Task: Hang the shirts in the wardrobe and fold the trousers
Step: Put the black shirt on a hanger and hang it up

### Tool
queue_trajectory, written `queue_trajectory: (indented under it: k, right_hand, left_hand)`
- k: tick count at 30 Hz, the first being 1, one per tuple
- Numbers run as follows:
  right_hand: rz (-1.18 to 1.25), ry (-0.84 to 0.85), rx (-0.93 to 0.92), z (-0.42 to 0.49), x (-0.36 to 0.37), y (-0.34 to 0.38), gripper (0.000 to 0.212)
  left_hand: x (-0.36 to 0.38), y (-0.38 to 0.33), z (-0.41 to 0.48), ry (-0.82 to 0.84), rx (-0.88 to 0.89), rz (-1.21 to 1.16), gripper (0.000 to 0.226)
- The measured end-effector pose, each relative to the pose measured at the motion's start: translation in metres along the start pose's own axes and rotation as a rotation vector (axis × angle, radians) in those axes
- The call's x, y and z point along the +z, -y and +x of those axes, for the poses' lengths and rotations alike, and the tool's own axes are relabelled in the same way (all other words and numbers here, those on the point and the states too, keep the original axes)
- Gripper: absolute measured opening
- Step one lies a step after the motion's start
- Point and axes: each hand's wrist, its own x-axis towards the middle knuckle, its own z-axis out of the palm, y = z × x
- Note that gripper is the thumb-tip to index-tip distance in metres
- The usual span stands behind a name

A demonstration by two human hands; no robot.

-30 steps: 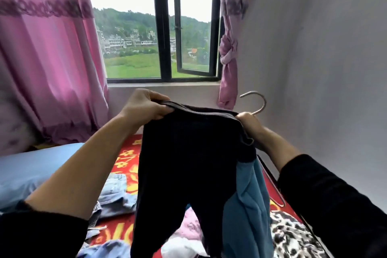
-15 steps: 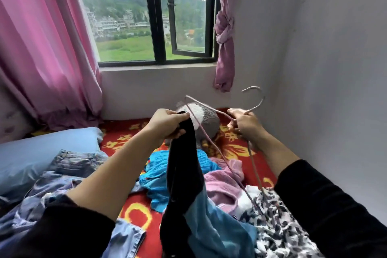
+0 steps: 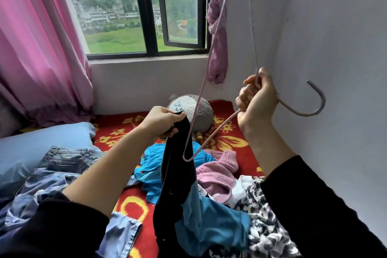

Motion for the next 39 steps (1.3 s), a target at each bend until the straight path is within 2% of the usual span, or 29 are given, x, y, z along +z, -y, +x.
queue_trajectory:
  k: [7,10,13,15,20,26,33,37,39]
  right_hand:
    - [-0.047,0.1,-0.082,-0.009,0.011,-0.019,0.046]
    - [-0.117,0.124,-0.13,-0.015,0.014,-0.031,0.045]
    - [-0.182,0.072,-0.06,-0.021,0.005,-0.054,0.047]
    - [-0.331,0.075,-0.021,-0.027,-0.012,-0.074,0.049]
    - [-0.729,0.297,0.055,-0.028,-0.047,-0.08,0.052]
    - [-1.024,0.548,0.063,0.001,-0.05,-0.048,0.052]
    - [-1.244,0.719,0.056,0.028,-0.036,-0.023,0.053]
    - [-1.396,0.804,-0.025,0.031,-0.01,0.001,0.05]
    - [-1.367,0.806,-0.06,0.04,0.015,0.017,0.046]
  left_hand:
    - [-0.004,0.0,0.003,-0.016,-0.017,-0.066,0.029]
    - [-0.004,-0.001,0.003,-0.018,-0.021,-0.138,0.021]
    - [-0.005,-0.004,0.004,-0.076,-0.001,-0.268,0.017]
    - [-0.009,-0.006,0.008,-0.143,0.002,-0.363,0.021]
    - [-0.043,0.001,0.023,-0.31,-0.056,-0.516,0.02]
    - [-0.075,0.022,0.031,-0.362,-0.112,-0.577,0.025]
    - [-0.089,0.024,0.026,-0.437,-0.041,-0.353,0.026]
    - [-0.098,0.018,0.017,-0.514,0.206,0.175,0.021]
    - [-0.101,0.007,0.012,-0.436,0.282,0.19,0.024]
